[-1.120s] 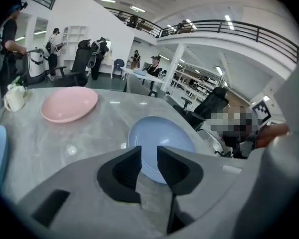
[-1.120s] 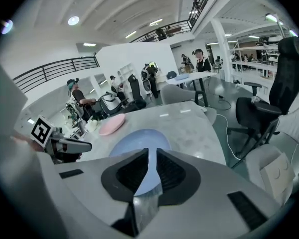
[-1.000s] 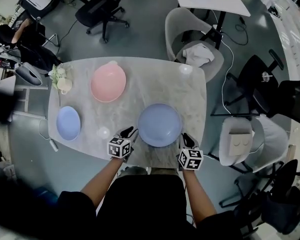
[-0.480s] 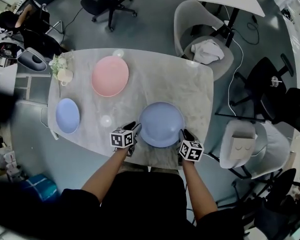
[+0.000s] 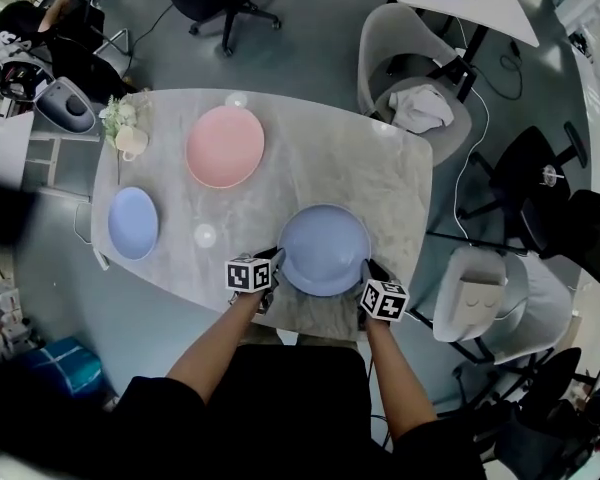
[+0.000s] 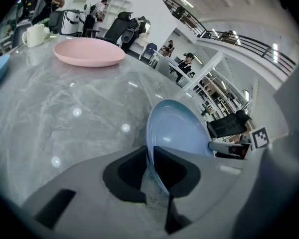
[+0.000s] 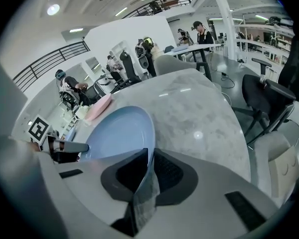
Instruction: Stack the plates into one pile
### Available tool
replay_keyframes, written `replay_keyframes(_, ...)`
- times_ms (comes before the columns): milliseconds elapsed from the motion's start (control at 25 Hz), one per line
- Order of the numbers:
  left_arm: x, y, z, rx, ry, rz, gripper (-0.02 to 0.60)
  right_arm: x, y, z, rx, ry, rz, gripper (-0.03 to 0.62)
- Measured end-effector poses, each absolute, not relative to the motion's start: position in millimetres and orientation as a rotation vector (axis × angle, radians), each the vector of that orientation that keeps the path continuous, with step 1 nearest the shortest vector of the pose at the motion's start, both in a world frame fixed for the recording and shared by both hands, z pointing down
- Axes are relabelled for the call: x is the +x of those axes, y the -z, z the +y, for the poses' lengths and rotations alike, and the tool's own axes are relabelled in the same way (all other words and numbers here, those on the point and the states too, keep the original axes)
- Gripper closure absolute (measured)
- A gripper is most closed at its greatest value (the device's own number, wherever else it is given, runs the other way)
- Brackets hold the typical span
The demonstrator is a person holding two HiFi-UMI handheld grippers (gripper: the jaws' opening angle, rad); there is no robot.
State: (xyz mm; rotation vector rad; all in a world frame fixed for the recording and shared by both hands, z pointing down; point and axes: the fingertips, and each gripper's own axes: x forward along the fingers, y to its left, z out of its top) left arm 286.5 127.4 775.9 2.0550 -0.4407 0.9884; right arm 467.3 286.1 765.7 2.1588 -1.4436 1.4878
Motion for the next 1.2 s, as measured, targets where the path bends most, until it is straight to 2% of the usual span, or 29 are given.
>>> replay_keyframes(360,244.0,-750.7,122.3,2.071,-0.937,-0.425,0.525,434.8,-731.0,267.4,2.182,-1.378,-1.445,0.559)
replay_keyframes(680,156.9,-727.0,74.0,2.088,-0.917,-0.457,0.523,354.1,-710.4,204.3,2.109,-1.268,-1.499,0.559)
replay_keyframes(1200,-26.4,-702.7,-39.9,2.073,-0.866,-0.566,0.525,180.9,-702.9,76.2,1.993,-1.236,-1.590,0.559)
